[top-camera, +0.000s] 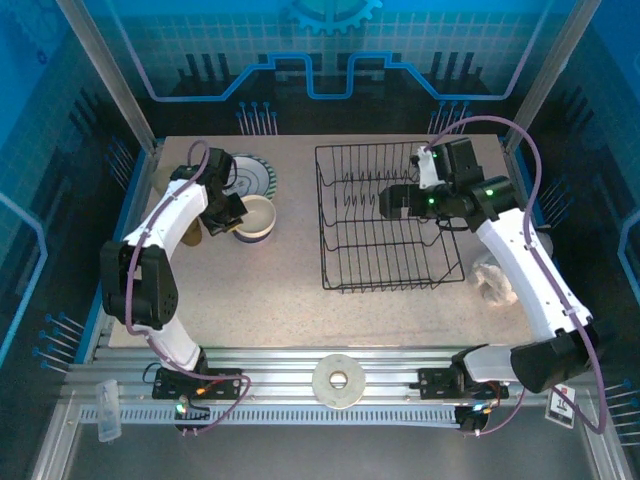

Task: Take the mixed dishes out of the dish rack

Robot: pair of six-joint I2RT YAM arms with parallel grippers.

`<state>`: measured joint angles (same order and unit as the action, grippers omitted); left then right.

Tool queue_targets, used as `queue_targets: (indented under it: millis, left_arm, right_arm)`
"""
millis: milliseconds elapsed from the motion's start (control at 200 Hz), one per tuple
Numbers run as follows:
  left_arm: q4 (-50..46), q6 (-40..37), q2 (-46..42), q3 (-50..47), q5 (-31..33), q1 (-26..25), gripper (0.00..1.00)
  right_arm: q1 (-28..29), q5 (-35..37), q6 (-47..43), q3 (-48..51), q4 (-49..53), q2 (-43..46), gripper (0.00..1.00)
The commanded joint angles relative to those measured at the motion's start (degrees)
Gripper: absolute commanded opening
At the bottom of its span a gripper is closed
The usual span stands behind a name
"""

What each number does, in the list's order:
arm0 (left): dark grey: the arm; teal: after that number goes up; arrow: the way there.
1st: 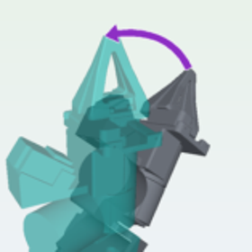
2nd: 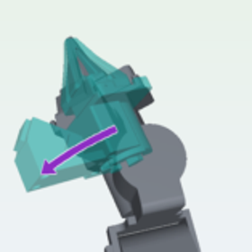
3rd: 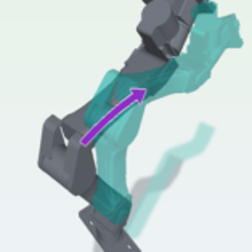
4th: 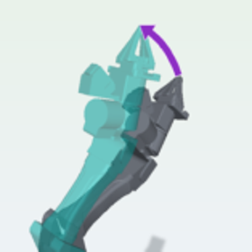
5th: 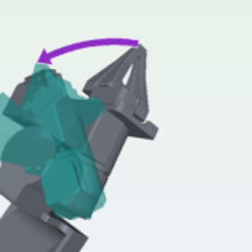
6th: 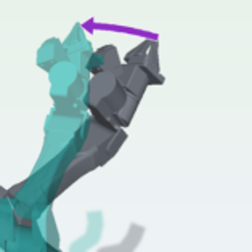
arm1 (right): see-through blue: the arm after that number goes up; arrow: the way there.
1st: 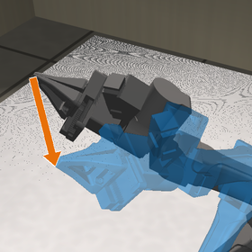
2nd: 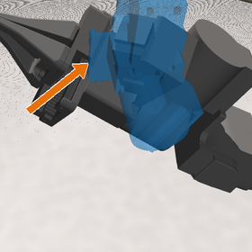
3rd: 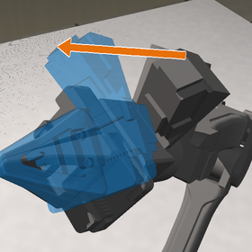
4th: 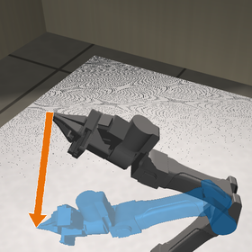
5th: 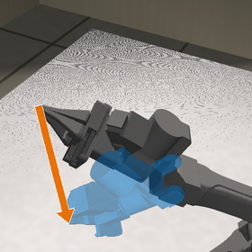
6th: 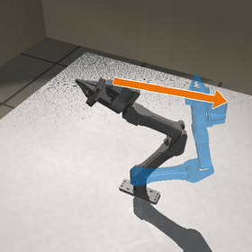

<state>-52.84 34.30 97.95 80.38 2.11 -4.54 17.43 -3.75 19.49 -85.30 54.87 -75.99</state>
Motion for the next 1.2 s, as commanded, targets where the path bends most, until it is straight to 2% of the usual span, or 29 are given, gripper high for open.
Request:
queue_targets:
  millis: [0,260,495,665,740,981,1136,1196]
  left_arm:
    - [2.76,-1.22,0.83,-1.11,-0.93,1.24,0.0]
    - [6.37,-1.04,0.91,-3.96,-1.84,1.63,0.0]
    - [6.97,-0.57,1.64,-4.44,-2.04,1.76,0.01]
    - [6.3,-0.47,-0.31,-4.32,-1.53,1.81,0.21]
    - [5.8,-0.58,-1.21,-4.01,-1.53,1.91,0.36]
    - [3.48,-0.78,-4.61,-2.29,-1.47,1.9,0.7]
    - [2.0,-1.6,-6.67,-0.76,-1.92,1.9,0.98]
    - [1.86,-1.88,-7.98,-0.55,-1.98,1.9,0.99]
  right_arm:
    - [-3.93,-1.08,2.19,2.01,-0.13,2.04,1.0]
    - [-13.02,-1.78,3.27,7.4,-0.76,3.82,1.0]
    - [-18.74,-4.71,3.41,14.54,-6.45,4.58,1.0]
    - [-19.54,-5.94,3.51,16.45,-8.27,4.75,1.0]
    - [-19.67,-5.56,3.45,16.8,-8.29,4.86,1.0]
    - [-21.47,-3.99,3.06,18.31,-8.94,2.94,1.0]
    - [-23.09,-4.0,2.9,18.94,-11.11,0.91,1.0]
    - [-23.7,-4.23,2.76,18.94,-12.24,-0.21,1.0]
